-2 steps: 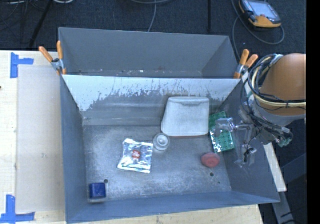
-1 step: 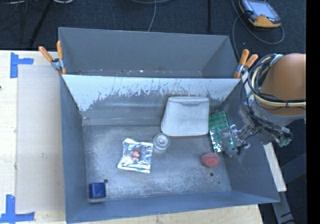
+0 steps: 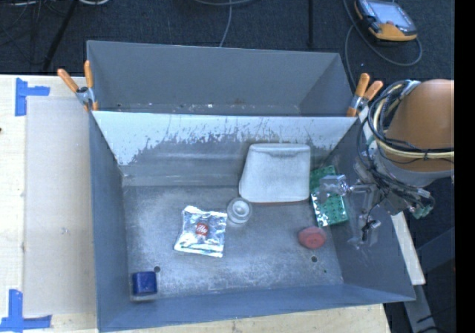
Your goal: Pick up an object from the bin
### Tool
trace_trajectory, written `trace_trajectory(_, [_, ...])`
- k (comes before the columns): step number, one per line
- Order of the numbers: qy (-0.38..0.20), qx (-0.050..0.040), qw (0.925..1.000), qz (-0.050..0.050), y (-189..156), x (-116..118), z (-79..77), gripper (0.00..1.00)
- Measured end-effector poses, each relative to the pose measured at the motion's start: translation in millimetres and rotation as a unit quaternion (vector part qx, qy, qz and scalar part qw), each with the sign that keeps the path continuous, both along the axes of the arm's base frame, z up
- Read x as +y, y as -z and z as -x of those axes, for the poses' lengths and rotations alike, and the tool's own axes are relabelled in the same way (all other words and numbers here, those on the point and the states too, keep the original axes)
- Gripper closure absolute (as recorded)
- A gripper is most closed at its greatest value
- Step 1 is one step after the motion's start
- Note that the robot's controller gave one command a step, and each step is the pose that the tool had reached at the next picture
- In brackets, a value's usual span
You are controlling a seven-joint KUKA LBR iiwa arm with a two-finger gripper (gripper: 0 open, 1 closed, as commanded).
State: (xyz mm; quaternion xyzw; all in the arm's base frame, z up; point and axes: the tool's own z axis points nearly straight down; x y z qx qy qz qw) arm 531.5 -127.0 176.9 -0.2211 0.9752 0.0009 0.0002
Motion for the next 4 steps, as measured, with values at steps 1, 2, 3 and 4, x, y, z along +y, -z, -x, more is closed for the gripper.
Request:
trace_trajectory(1, [-0.098,0.0009,0.9952,-0.004,106.2,-18.0,-54.6,0.0])
trace_trajectory(2, [-0.098,0.0049,0.9952,-0.003,104.4,-20.0,-53.3,1.0])
trace_trajectory(3, [-0.121,-0.0041,0.9926,0.002,-10.8,-12.4,-37.6,1.0])
trace_trajectory(4, [-0.079,-0.0004,0.9969,0.0,2.0,-3.8,-34.4,1.0])
